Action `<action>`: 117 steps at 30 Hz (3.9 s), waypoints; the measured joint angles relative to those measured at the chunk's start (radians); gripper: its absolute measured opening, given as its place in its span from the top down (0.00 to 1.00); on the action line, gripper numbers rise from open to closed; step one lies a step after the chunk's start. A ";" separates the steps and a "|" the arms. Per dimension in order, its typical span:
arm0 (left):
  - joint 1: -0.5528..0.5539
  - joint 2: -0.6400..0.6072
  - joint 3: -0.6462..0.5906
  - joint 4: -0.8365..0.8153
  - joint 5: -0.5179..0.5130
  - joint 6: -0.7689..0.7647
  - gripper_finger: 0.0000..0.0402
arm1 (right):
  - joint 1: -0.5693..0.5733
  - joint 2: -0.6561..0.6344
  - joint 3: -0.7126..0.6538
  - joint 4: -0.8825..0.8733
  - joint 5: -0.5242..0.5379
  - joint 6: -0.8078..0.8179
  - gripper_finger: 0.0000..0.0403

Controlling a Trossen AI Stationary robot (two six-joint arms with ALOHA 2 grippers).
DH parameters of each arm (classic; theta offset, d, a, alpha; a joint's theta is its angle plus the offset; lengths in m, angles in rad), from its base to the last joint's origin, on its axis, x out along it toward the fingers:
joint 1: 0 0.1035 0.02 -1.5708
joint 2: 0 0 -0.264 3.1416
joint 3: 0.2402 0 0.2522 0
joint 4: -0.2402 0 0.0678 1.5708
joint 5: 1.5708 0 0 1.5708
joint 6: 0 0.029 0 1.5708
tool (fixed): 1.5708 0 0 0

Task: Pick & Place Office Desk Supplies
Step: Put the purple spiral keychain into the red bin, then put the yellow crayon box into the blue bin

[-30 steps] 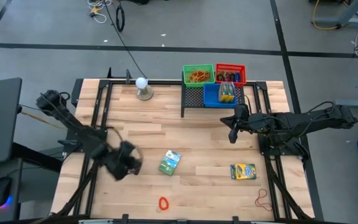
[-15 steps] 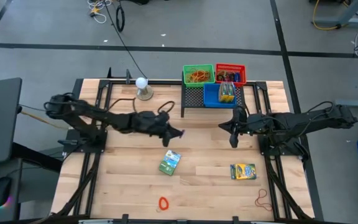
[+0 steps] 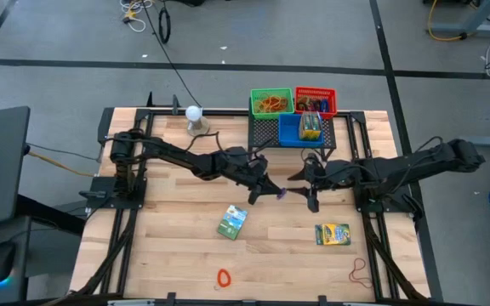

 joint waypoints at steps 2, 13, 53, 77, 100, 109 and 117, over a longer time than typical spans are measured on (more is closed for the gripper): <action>0.000 0.019 0.033 0.002 0.006 0.003 0.98 | 0.004 0.022 0.000 0.019 -0.042 0.000 0.54; -0.002 0.027 0.056 -0.003 0.033 0.016 0.97 | 0.014 0.061 0.000 0.036 -0.001 0.002 0.68; -0.032 -0.182 -0.184 -0.198 -0.464 0.050 0.98 | -0.787 0.116 0.815 -0.640 -0.065 0.121 0.98; -0.145 -0.182 -0.187 -0.204 -0.722 -0.064 0.95 | -1.160 0.504 0.814 -0.768 -0.328 0.073 0.68; -0.153 -0.182 -0.188 -0.204 -0.733 0.037 0.95 | -0.626 -0.121 0.833 -1.257 -0.229 0.181 0.98; -0.171 -0.182 -0.188 -0.292 -0.644 0.010 0.95 | -0.332 -0.159 0.619 -1.171 -0.192 0.287 0.99; -0.295 -0.186 -0.114 -0.712 -0.608 -0.215 0.97 | -0.159 -0.132 0.412 -0.758 -0.220 0.224 0.99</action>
